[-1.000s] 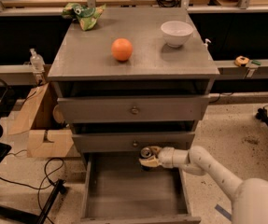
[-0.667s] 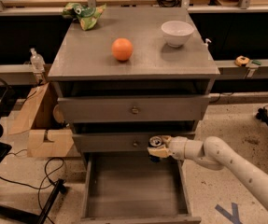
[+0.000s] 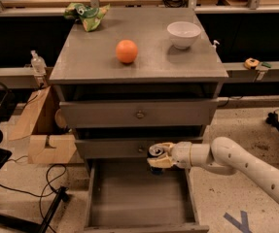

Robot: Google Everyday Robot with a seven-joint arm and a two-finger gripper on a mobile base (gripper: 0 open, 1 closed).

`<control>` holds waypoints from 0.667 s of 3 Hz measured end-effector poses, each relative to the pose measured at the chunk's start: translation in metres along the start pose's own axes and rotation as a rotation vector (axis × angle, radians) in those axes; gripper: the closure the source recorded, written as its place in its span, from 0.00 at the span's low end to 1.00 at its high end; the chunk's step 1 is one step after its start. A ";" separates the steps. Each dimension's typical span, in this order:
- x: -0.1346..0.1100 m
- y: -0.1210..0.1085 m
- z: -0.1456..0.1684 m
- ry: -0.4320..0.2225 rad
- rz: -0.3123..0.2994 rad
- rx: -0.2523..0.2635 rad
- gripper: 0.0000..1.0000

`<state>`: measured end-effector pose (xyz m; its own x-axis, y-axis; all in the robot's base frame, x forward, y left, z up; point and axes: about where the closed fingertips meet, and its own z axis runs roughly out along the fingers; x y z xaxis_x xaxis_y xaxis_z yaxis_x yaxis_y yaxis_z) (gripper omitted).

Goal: Pick pepsi can from bottom drawer and place on counter

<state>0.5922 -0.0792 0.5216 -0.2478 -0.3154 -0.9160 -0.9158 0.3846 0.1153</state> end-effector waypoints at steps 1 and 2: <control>0.000 0.000 0.000 0.000 0.000 0.000 1.00; -0.068 0.018 -0.013 -0.004 -0.017 0.049 1.00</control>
Offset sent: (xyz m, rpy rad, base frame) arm -0.0039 0.0333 0.1505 -0.0507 -0.0823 -0.0758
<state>0.5884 -0.0620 0.5915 -0.2306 -0.3189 -0.9193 -0.9035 0.4210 0.0805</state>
